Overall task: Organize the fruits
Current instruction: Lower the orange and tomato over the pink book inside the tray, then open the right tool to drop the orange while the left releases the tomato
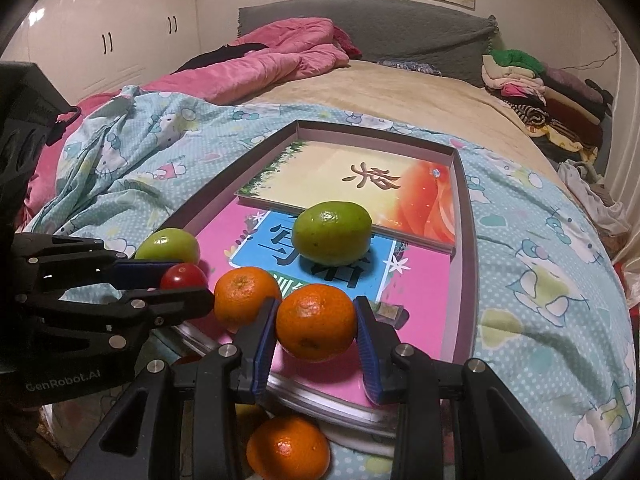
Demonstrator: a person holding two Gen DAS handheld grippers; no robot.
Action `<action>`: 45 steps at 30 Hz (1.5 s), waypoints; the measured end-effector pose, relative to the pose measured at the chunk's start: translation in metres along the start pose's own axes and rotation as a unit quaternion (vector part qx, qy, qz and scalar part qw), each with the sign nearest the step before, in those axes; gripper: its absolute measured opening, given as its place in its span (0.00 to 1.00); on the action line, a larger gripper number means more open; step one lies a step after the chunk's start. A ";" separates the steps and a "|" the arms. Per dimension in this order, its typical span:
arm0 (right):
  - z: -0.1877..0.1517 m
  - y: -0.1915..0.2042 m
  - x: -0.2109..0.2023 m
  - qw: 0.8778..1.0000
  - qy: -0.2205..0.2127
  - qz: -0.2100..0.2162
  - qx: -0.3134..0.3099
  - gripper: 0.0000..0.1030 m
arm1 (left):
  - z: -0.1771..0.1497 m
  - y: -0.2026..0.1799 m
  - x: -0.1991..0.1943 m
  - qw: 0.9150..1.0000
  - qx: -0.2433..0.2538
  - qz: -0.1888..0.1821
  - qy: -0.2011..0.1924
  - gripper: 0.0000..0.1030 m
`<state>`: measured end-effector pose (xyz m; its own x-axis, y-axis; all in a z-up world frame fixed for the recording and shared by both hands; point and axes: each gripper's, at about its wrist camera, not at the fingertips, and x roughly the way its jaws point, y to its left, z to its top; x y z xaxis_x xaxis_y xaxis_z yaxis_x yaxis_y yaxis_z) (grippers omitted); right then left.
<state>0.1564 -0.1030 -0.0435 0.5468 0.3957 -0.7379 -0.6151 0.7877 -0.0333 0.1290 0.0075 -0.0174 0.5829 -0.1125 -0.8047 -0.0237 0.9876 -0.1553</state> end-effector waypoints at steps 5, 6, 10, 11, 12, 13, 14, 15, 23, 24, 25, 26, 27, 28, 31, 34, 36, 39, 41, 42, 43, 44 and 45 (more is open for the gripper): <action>-0.002 0.001 0.004 1.000 0.015 -0.004 -0.005 0.36 | 0.000 0.000 0.000 1.000 0.001 0.000 0.000 0.29; -0.002 0.001 0.004 1.000 0.016 -0.005 -0.006 0.36 | 0.000 0.000 0.000 1.000 0.001 0.000 0.000 0.29; -0.003 0.001 0.005 1.000 0.016 -0.005 -0.006 0.36 | 0.000 0.000 0.000 1.000 0.001 0.000 -0.001 0.29; -0.004 0.000 0.005 1.000 0.016 -0.005 -0.005 0.36 | 0.000 0.000 0.000 1.000 0.001 0.000 -0.001 0.29; -0.004 0.000 0.005 1.000 0.016 -0.004 -0.004 0.37 | 0.000 0.000 0.000 1.000 0.001 0.000 -0.001 0.29; -0.004 0.000 0.004 1.000 0.016 -0.005 -0.003 0.37 | 0.000 0.000 0.000 1.000 0.001 0.000 -0.001 0.29; -0.004 0.000 0.004 1.000 0.016 -0.005 -0.003 0.37 | 0.000 0.000 0.000 1.000 0.001 0.000 0.000 0.29; -0.004 -0.001 0.004 1.000 0.016 -0.004 -0.002 0.37 | 0.000 0.000 0.000 1.000 0.000 -0.001 0.000 0.29; -0.006 -0.004 0.002 1.000 0.014 -0.002 0.004 0.37 | 0.000 -0.001 0.000 1.000 -0.003 -0.004 0.001 0.29; -0.006 -0.004 0.002 1.000 0.014 -0.001 0.006 0.38 | 0.000 -0.001 0.000 1.000 -0.003 -0.004 0.001 0.29; -0.006 -0.004 0.001 1.000 0.012 -0.002 0.007 0.39 | 0.000 -0.001 0.000 1.000 -0.003 -0.004 0.001 0.29; -0.006 -0.003 0.000 1.000 0.011 -0.005 0.005 0.42 | 0.000 -0.001 0.000 1.000 -0.003 -0.004 0.000 0.29; -0.006 -0.003 -0.001 1.000 0.009 -0.006 0.004 0.43 | 0.000 -0.001 0.000 1.000 -0.004 -0.005 0.001 0.29; -0.006 -0.002 -0.001 1.000 0.008 -0.006 0.003 0.44 | 0.000 0.000 0.000 1.000 -0.004 -0.005 0.001 0.29; -0.006 -0.003 -0.004 1.000 0.003 -0.007 0.004 0.49 | -0.001 0.000 0.000 1.000 -0.008 -0.008 0.002 0.29; -0.006 -0.003 -0.008 1.000 -0.005 -0.006 0.006 0.51 | -0.001 0.000 0.000 1.000 -0.008 -0.008 0.002 0.29; -0.005 -0.004 -0.010 1.000 -0.009 -0.004 0.007 0.52 | -0.001 0.000 0.000 1.000 -0.009 -0.008 0.002 0.29; -0.004 -0.005 -0.011 1.000 -0.012 -0.005 0.012 0.52 | -0.001 0.000 0.000 1.000 -0.010 -0.009 0.002 0.30; -0.004 -0.005 -0.012 1.000 -0.015 -0.006 0.014 0.52 | -0.001 0.000 -0.001 1.000 -0.011 -0.009 0.002 0.31; -0.004 -0.006 -0.013 1.000 -0.016 -0.005 0.016 0.52 | -0.001 0.000 -0.001 1.000 -0.011 -0.009 0.003 0.32; -0.003 -0.006 -0.014 1.000 -0.020 -0.004 0.017 0.52 | -0.001 0.000 -0.001 1.000 -0.012 -0.010 0.002 0.32; -0.003 -0.006 -0.015 1.000 -0.023 -0.004 0.018 0.52 | -0.001 0.000 -0.002 1.000 -0.012 -0.010 0.003 0.33; -0.003 -0.007 -0.016 1.000 -0.025 -0.003 0.019 0.53 | -0.001 -0.001 -0.002 1.000 -0.011 -0.011 0.003 0.33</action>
<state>0.1504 -0.1159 -0.0333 0.5777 0.4135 -0.7038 -0.5911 0.8065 -0.0113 0.1269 0.0064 -0.0165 0.5787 -0.1339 -0.8045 -0.0299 0.9823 -0.1850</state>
